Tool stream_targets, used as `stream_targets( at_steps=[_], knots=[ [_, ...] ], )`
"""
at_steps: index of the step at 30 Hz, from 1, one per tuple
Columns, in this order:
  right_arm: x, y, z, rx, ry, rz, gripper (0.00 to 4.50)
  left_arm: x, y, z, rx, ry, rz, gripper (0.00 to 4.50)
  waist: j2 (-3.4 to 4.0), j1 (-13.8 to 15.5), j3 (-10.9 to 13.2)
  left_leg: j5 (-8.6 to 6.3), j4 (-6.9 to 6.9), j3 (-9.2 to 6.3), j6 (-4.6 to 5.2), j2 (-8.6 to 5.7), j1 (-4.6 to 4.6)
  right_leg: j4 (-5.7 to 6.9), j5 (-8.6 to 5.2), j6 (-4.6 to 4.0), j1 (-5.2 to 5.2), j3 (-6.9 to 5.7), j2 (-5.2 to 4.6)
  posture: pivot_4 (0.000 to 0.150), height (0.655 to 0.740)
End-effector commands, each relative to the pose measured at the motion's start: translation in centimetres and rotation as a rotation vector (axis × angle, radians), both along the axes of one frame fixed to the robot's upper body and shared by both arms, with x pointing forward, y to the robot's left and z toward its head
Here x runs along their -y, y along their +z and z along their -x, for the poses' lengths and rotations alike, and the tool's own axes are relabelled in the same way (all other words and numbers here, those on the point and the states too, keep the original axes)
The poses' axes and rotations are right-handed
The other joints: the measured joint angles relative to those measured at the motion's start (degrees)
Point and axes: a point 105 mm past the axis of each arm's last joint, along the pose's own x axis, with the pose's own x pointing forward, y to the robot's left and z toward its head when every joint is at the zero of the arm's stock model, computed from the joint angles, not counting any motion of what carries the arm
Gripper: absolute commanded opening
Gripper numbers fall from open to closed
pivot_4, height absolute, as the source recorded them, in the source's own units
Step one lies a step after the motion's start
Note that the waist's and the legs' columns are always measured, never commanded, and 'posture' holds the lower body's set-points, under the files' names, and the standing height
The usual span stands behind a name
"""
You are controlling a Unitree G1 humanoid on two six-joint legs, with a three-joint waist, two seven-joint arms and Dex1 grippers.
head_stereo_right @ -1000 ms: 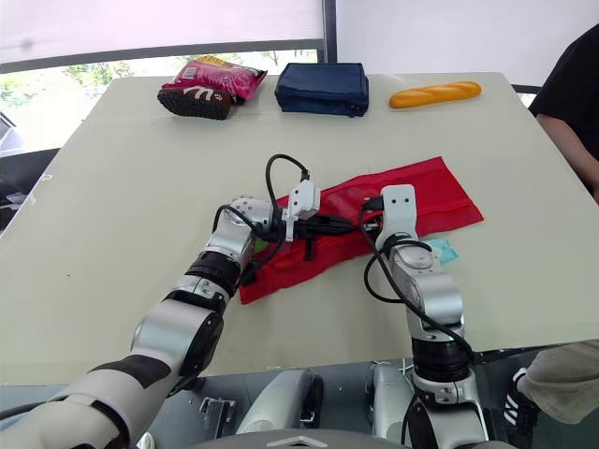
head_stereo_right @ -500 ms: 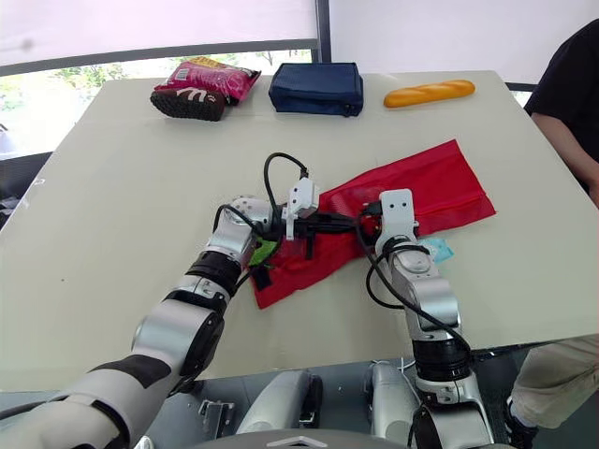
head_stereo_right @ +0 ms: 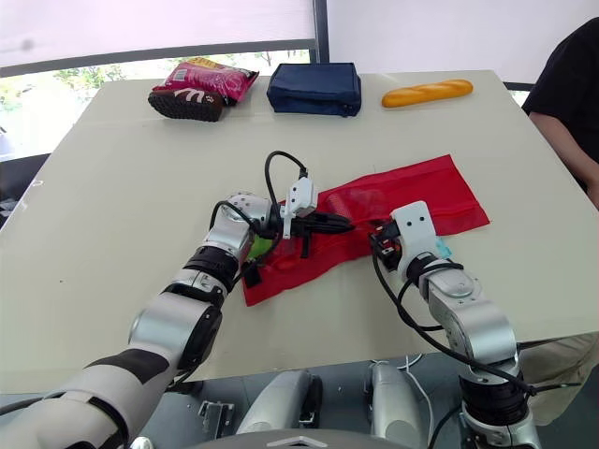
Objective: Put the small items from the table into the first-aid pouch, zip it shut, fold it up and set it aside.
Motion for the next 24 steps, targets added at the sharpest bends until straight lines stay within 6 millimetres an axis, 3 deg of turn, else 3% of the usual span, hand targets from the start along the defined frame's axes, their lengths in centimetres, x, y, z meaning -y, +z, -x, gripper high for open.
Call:
stream_targets(
  at_steps=[1, 2, 3, 10, 12, 15, 21, 24],
  knots=[
    [-0.1, 0.3, -0.9, 0.051, -0.034, 0.017, 0.66, 0.4, 0.8, 0.1, 0.040, -0.029, 0.005, 0.00, 0.00, 0.0, 0.0, 0.01, 0.00, 0.00, -0.01, 0.00, 0.00, 0.00, 0.00, 0.00, 0.00, 0.00, 0.00, 0.150, 0.7397],
    [-0.2, 0.2, -1.5, 0.061, -0.047, 0.030, 0.11, 0.5, 0.8, 0.1, 0.041, -0.034, 0.004, 0.00, 0.00, 0.0, 0.0, 0.01, 0.00, 0.00, -0.02, 0.00, 0.00, 0.00, 0.00, 0.00, 0.00, 0.00, 0.00, 0.150, 0.7397],
    [-0.3, 0.2, -2.2, 0.074, -0.065, 0.034, 0.04, 0.5, 0.8, 0.2, 0.040, -0.040, 0.004, 0.00, 0.00, 0.0, 0.0, 0.01, 0.00, 0.00, -0.02, 0.01, 0.00, 0.00, 0.00, 0.00, 0.00, 0.01, 0.00, 0.150, 0.7397],
    [-1.6, 1.1, -5.3, 0.162, -0.095, 0.010, 0.04, 0.8, 0.7, 0.6, 0.039, -0.069, -0.002, 0.00, 0.00, 0.0, 0.0, 0.02, 0.00, 0.01, -0.03, 0.01, -0.02, -0.02, 0.00, -0.01, -0.02, 0.03, 0.01, 0.150, 0.7397],
    [-1.8, 1.7, -5.3, 0.178, -0.069, -0.021, 0.04, 0.7, 0.5, 0.7, 0.031, -0.080, -0.010, 0.00, 0.00, 0.0, 0.0, 0.02, 0.00, 0.02, -0.03, -0.04, -0.04, -0.05, 0.01, 0.00, -0.02, 0.04, -0.04, 0.150, 0.7397],
    [-2.0, 2.0, -3.2, 0.167, 0.040, -0.053, 0.04, 0.2, 0.3, 0.8, 0.027, -0.081, -0.019, 0.00, 0.00, 0.1, 0.0, 0.01, 0.00, 0.00, -0.02, -0.05, -0.04, -0.05, 0.01, 0.00, -0.02, 0.03, -0.05, 0.150, 0.7397],
    [-0.8, 2.6, 3.1, 0.136, 0.279, -0.051, 0.04, -0.9, -0.2, 1.0, 0.030, -0.082, -0.048, 0.00, 0.00, 0.1, 0.0, -0.11, 0.00, 0.00, 0.19, -0.03, -0.03, -0.08, 0.00, 0.01, 0.02, 0.01, -0.04, 0.150, 0.7397],
    [0.9, 4.7, 6.1, 0.249, 0.365, -0.073, 0.04, -1.9, -0.7, 1.5, 0.026, -0.120, -0.086, 0.00, 0.00, 0.2, 0.0, -0.14, 0.00, -0.03, 0.25, 0.02, -0.01, -0.07, 0.00, 0.01, 0.03, -0.02, 0.01, 0.150, 0.7397]
  ],
)
